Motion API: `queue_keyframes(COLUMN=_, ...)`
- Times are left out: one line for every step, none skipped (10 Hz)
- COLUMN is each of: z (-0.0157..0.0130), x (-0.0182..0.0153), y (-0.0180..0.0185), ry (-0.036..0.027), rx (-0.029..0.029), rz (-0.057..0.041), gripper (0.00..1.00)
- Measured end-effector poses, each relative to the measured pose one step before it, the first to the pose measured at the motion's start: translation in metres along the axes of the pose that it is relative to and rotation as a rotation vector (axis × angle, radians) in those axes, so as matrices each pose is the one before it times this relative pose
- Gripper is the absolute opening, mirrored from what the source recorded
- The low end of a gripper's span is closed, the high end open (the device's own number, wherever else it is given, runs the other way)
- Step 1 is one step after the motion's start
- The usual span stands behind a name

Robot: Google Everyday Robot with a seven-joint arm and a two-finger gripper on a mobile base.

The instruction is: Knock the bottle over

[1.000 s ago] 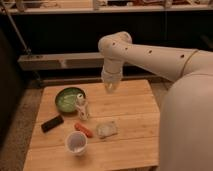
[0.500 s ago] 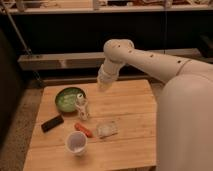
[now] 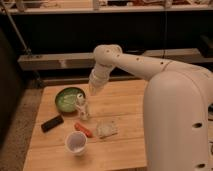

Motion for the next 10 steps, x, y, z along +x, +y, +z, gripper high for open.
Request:
queue_keyframes(z=0.00609, x=0.0017, y=-0.00839, ry=-0.00128, rx=-0.00169, rz=-0.02491, gripper=0.0)
queue_keyframes(z=0.00405, x=0.00119, y=-0.0062, ry=0.00057, rx=0.00227, rz=-0.01647, gripper=0.02)
queue_keyframes(z=-0.00038, x=0.00035, y=-0.00017, ry=0.00085, rx=-0.00042, rz=0.00476, gripper=0.08)
queue_keyframes(z=-0.00658, x=-0.00092, y=0.00116, ry=0.00333, rx=0.00182, rz=0.01526, gripper=0.2)
queue_keyframes(z=-0.00419, x=-0.00408, y=0.00766, ry=-0.00406, rx=-0.00171, rz=0.0119, gripper=0.31)
queue_keyframes(z=-0.00239, x=-0.0023, y=0.00715, ry=0.00053, rx=-0.00189, rz=0.00444, gripper=0.37)
queue_keyframes(z=-0.0008, x=-0.00228, y=0.00638, ry=0.00062, rx=-0.00213, rz=-0.00196, gripper=0.39)
queue_keyframes(z=0.0024, x=0.0016, y=-0.00674, ry=-0.0004, rx=0.00032, rz=-0.0082, gripper=0.39)
queue_keyframes(z=0.00075, x=0.0009, y=-0.00611, ry=-0.00063, rx=0.00305, rz=-0.00161, gripper=0.39)
queue_keyframes(z=-0.00212, x=-0.00164, y=0.00386, ry=0.00152, rx=-0.0024, rz=0.0052, gripper=0.39)
